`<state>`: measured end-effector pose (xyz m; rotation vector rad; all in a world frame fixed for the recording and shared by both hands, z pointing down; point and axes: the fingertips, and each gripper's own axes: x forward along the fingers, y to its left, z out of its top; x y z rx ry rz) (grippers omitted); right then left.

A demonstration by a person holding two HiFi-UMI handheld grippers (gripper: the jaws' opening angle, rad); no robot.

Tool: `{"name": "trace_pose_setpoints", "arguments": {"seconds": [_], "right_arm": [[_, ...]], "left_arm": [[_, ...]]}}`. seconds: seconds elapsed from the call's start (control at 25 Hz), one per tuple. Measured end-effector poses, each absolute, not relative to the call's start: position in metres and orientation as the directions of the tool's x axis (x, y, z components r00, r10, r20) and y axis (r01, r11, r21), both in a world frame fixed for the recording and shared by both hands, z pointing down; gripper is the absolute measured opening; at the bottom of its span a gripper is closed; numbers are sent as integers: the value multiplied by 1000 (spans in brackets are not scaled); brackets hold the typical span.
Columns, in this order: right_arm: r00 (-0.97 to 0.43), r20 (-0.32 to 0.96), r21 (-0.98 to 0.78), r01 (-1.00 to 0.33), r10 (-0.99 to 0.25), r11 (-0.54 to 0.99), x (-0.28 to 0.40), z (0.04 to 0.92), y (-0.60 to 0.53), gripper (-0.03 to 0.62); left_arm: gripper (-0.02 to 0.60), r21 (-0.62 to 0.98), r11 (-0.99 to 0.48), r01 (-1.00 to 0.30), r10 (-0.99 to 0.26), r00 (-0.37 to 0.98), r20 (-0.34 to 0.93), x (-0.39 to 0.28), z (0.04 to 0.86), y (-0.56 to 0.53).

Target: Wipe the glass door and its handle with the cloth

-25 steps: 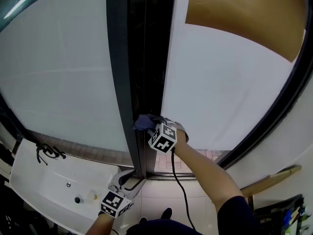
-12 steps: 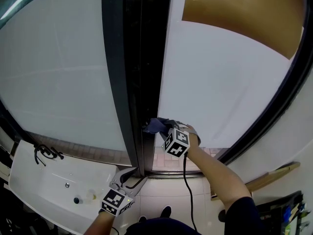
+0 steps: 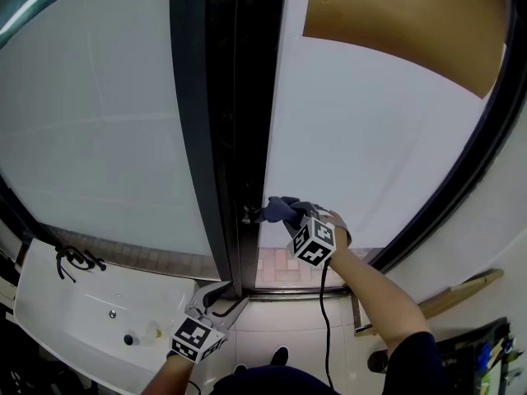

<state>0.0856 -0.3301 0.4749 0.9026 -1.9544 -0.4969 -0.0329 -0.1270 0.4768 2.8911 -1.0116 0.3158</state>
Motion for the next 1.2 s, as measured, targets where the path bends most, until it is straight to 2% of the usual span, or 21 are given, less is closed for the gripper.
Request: {"name": "trace_pose_setpoints", "arguments": {"seconds": [0.24,0.48,0.84,1.2], "right_arm": [[-424,509,731,-246,-749,637,6,461,-318,112],[-409,559,744,-136,-721,654,-34,491,-326,112],[-362,601,716,-152,-713,681,-7,517,-331,112],[-289,620,707,-198,-729,679,53,528,-333,112]], "left_arm": [[170,-4,-771,-637,-623,752,214,-39,479,-126],[170,1,-754,-657,-642,738,211,-46,479,-124],[170,11,-743,-669,-652,728,214,-55,484,-126],[170,14,-766,-643,-626,751,210,-42,484,-131]]}}
